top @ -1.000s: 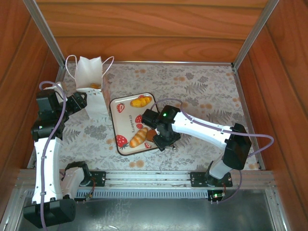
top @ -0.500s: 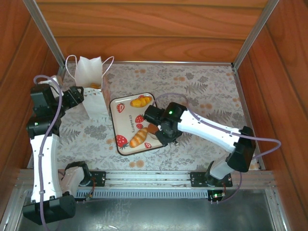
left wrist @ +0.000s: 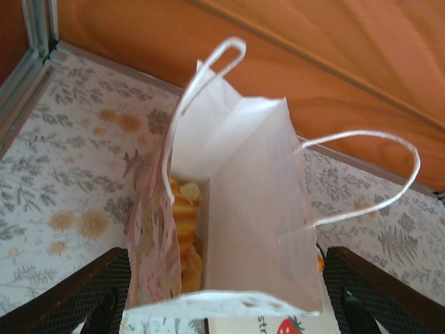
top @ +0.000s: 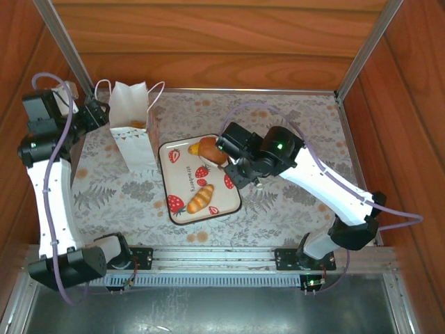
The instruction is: Place the fake bread into the paper bag
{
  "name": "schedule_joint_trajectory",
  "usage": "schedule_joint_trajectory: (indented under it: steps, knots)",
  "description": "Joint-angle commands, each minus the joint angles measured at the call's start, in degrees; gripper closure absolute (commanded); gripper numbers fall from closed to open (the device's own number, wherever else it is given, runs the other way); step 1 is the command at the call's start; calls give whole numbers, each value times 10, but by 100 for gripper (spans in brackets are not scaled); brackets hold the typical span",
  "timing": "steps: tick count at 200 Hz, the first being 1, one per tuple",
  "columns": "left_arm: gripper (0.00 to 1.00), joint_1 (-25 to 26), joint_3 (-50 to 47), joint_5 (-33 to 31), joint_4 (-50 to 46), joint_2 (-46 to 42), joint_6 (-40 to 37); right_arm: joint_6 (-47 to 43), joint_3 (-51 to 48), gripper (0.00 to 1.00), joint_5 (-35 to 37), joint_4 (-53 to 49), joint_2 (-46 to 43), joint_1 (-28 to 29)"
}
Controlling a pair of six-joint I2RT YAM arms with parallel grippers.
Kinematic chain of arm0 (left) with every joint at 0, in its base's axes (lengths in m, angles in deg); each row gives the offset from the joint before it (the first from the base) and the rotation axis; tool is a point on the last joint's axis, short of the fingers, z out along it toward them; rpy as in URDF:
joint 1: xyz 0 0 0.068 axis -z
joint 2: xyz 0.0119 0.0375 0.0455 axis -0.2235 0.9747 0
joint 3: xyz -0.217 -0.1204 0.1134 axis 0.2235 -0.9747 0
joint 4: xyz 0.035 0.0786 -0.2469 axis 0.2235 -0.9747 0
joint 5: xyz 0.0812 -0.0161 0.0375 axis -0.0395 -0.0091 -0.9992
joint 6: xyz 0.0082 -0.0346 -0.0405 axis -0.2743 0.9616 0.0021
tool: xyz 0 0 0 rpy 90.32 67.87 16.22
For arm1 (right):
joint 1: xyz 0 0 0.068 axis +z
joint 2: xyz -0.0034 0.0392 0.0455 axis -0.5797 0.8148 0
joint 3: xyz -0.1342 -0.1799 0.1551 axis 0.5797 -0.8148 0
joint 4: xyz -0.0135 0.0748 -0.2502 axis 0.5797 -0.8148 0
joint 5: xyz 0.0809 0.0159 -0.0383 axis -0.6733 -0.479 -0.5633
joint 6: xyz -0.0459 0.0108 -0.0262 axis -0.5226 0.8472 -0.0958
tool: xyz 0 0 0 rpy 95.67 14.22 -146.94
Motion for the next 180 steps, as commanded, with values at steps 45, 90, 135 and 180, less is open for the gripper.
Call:
schedule_joint_trajectory:
  steps: [45,90,135,180]
  knots:
    - [29,0,126,-17,-70,128,-62,-116,247,48,38,-50,121,2]
    - [45,18,214,-36,-98,221,-84,-168,379,47,7,11,170,2]
    - [70,19,280,-53,-122,281,-107,-233,375,47,-51,136,184,-2]
    - [88,19,306,-53,-134,299,-117,-301,420,48,-54,201,258,-7]
